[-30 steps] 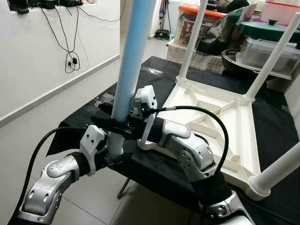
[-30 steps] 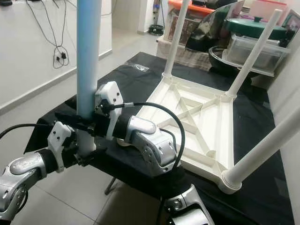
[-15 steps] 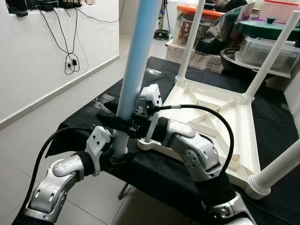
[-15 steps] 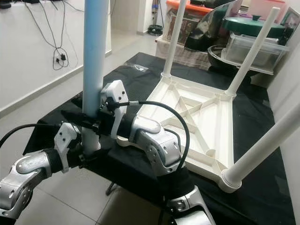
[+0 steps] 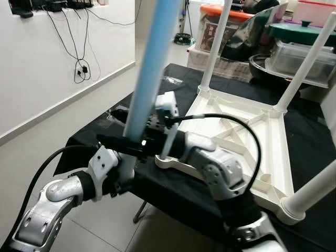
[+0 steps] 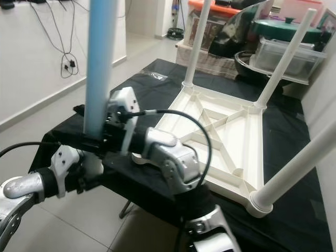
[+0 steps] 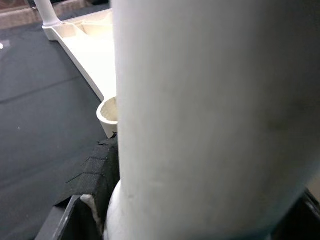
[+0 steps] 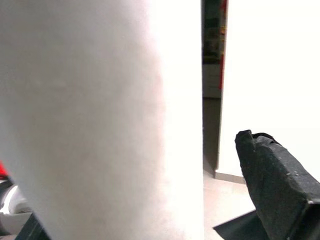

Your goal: Building children table

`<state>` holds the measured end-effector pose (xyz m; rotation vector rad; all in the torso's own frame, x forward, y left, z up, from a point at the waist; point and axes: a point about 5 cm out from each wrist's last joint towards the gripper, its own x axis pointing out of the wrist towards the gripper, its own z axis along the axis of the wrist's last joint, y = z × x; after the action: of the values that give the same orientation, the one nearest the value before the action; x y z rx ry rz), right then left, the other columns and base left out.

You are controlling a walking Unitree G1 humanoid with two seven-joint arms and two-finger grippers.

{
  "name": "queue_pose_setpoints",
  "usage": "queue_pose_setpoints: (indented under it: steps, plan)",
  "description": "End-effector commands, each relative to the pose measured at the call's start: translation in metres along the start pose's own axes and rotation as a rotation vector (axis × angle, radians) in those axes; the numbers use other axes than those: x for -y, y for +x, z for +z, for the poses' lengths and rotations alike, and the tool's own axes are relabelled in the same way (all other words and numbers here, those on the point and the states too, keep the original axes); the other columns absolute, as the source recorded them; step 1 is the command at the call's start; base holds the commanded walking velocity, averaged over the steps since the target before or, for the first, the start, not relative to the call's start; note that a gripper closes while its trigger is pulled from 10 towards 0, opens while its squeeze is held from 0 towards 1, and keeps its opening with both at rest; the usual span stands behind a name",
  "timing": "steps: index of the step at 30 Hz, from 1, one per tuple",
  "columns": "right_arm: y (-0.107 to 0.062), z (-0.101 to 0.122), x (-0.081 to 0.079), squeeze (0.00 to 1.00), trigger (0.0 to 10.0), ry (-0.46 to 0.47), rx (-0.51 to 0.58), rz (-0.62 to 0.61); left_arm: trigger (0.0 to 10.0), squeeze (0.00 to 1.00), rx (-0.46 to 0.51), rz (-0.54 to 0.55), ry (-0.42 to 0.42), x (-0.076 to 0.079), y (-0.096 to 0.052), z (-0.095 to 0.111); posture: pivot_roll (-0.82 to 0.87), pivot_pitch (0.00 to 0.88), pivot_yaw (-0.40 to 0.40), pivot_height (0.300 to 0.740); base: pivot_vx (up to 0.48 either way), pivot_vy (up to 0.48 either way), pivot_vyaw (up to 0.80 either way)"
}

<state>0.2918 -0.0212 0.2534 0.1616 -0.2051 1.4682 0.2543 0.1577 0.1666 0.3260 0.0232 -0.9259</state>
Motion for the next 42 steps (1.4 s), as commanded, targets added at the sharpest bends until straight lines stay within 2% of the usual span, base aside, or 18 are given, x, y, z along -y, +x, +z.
queue_pose_setpoints:
  steps: [1, 9, 10, 11, 12, 26, 27, 28, 29, 36, 38, 41, 42]
  plan:
    - [-0.003, 0.001, -0.001, 0.00, 10.0, -0.008, 0.004, 0.060, 10.0, 0.00, 0.004, -0.071, 0.030, 0.009, -0.001, 0.007, 0.09, 0.000, -0.101, 0.740, 0.000, 0.000, 0.00]
    - [-0.002, -0.004, -0.003, 0.00, 10.0, 0.019, 0.014, 0.088, 10.0, 0.00, 0.025, -0.121, 0.040, 0.014, 0.002, 0.014, 0.10, 0.000, -0.106, 0.740, 0.000, 0.000, 0.00]
    - [0.001, -0.004, -0.004, 0.00, 6.9, 0.050, 0.036, 0.089, 10.0, 0.00, 0.026, -0.131, 0.041, 0.015, 0.003, 0.014, 0.10, 0.000, -0.106, 0.740, 0.000, 0.000, 0.00]
    - [0.003, -0.003, -0.005, 0.00, 0.9, 0.090, 0.068, 0.082, 10.0, 0.00, 0.025, -0.136, 0.041, 0.015, 0.004, 0.013, 0.09, 0.000, -0.102, 0.740, 0.000, 0.000, 0.00]
    - [0.004, -0.002, -0.005, 0.00, 0.0, 0.124, 0.094, 0.078, 10.0, 0.00, 0.021, -0.139, 0.041, 0.015, 0.004, 0.012, 0.09, 0.000, -0.102, 0.740, 0.000, 0.000, 0.00]
    - [0.007, -0.001, -0.006, 0.00, 0.0, 0.176, 0.185, 0.012, 10.0, 0.00, 0.009, -0.151, 0.047, 0.014, 0.005, 0.010, 0.08, 0.000, -0.089, 0.740, 0.000, 0.000, 0.00]
    - [0.006, -0.001, -0.006, 0.00, 0.0, 0.177, 0.187, 0.007, 10.0, 0.45, 0.013, -0.149, 0.059, 0.013, 0.004, 0.010, 0.08, 0.000, -0.089, 0.740, 0.000, 0.000, 0.00]
    - [0.006, -0.001, -0.006, 0.00, 0.0, 0.177, 0.187, 0.007, 10.0, 0.45, 0.013, -0.149, 0.059, 0.013, 0.004, 0.010, 0.08, 0.000, -0.089, 0.740, 0.000, 0.000, 0.00]
    - [0.006, -0.002, -0.007, 0.00, 0.0, 0.178, 0.188, 0.003, 10.0, 1.00, 0.016, -0.145, 0.065, 0.012, 0.004, 0.010, 0.08, 0.000, -0.089, 0.740, 0.000, 0.000, 0.00]
    - [0.001, -0.003, -0.004, 0.00, 0.0, 0.176, 0.179, -0.014, 10.0, 1.00, 0.009, -0.096, 0.091, 0.004, -0.001, 0.011, 0.08, 0.000, -0.093, 0.740, 0.000, 0.000, 0.00]
    - [-0.007, -0.001, 0.003, 0.00, 0.0, 0.159, 0.172, -0.051, 10.0, 1.00, 0.012, -0.027, 0.100, -0.005, -0.010, 0.015, 0.08, 0.000, -0.093, 0.740, 0.000, 0.000, 0.00]
    - [-0.012, 0.001, 0.008, 0.00, 0.0, 0.149, 0.172, -0.075, 10.0, 1.00, 0.020, 0.011, 0.101, -0.009, -0.014, 0.018, 0.08, 0.000, -0.094, 0.740, 0.000, 0.000, 0.00]
    - [-0.021, 0.003, 0.021, 0.00, 0.0, 0.123, 0.171, -0.165, 10.0, 1.00, 0.052, 0.097, 0.097, -0.014, -0.022, 0.025, 0.08, 0.000, -0.101, 0.740, 0.000, 0.000, 0.00]
